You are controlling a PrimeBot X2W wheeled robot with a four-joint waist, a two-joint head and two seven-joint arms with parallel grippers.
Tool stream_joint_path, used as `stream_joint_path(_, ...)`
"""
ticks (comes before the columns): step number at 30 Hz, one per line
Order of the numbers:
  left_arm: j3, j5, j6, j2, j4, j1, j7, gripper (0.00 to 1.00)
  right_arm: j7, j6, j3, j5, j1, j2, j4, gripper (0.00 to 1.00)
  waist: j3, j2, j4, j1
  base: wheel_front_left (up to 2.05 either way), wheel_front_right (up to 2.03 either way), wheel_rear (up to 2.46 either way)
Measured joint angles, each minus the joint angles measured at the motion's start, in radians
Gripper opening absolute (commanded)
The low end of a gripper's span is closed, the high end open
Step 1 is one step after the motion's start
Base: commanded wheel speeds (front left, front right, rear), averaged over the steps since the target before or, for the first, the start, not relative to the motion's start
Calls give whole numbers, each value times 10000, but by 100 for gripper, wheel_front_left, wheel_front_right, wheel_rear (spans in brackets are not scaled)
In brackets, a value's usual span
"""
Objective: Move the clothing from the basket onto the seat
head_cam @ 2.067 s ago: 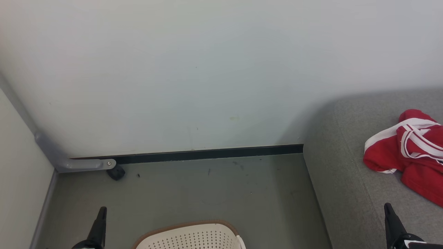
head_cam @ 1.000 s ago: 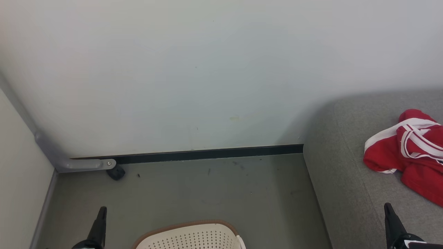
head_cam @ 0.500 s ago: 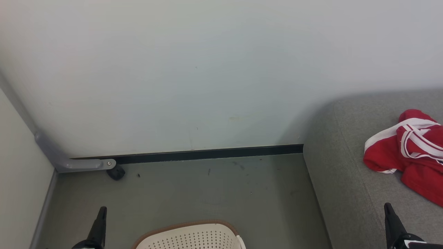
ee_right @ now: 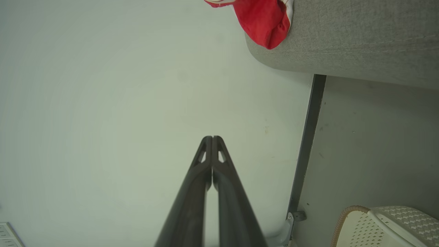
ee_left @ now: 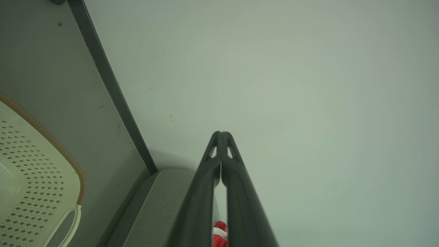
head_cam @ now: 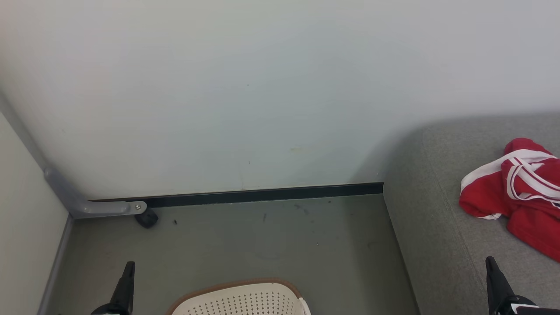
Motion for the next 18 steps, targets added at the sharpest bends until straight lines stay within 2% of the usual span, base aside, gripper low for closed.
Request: stream_joint_path(18, 0, 0, 0, -2, 0, 0, 0, 0, 0, 0, 0, 2, 0, 0, -2, 0, 0, 0, 0, 0, 0, 0, 0)
